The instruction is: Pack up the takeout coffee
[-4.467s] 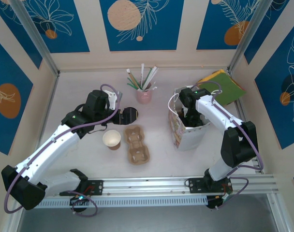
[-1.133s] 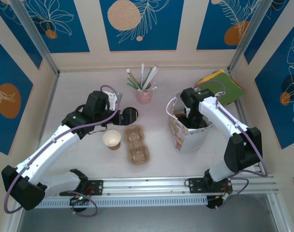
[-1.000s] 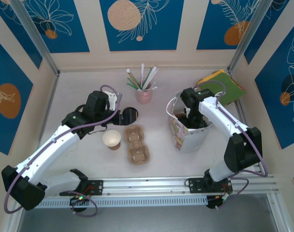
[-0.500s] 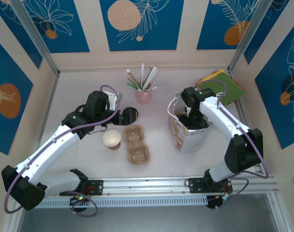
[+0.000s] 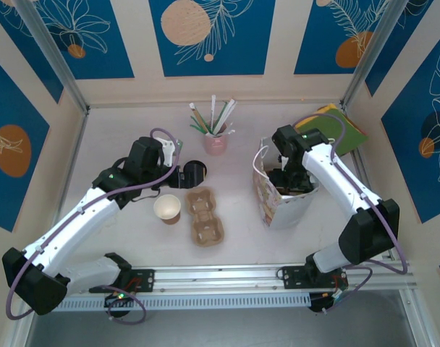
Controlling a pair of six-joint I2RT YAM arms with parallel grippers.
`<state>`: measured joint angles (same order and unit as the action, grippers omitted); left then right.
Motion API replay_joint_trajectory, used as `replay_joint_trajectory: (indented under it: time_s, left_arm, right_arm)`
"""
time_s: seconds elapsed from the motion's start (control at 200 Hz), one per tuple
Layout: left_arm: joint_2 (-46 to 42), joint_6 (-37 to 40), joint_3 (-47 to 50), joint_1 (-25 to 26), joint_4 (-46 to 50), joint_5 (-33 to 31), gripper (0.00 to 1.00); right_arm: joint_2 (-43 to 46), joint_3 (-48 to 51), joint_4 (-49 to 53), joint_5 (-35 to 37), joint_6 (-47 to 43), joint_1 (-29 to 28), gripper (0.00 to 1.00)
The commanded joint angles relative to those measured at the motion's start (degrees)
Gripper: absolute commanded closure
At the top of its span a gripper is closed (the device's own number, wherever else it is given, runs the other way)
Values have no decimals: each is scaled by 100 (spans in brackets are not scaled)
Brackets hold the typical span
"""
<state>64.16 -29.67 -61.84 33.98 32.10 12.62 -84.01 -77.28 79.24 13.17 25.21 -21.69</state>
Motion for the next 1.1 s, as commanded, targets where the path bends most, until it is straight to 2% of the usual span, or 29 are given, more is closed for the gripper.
replay_joint_trajectory:
  time_s: [0.0,0.69,0.83,1.02,1.095]
  left_arm:
    - [-132,-47,42,-34,-72,-68,0]
    - [122,-98,-224,-34,104,-295,0]
    - [192,-100,-336,-34,163,-346,0]
    - [329,-54,-587,-32,308,-485,0]
    - [398,9,-735,-33,399,-578,0]
  right_arm:
    - [208,-256,231,97,159,-47,20]
    - [674,-1241,364,276,370,-112,24]
    - [765,-1484,357,335,367,-109,30]
    - [935,-1928,304,483,364,-107,33]
    - [1040,-2089,242,562,354,-98,39]
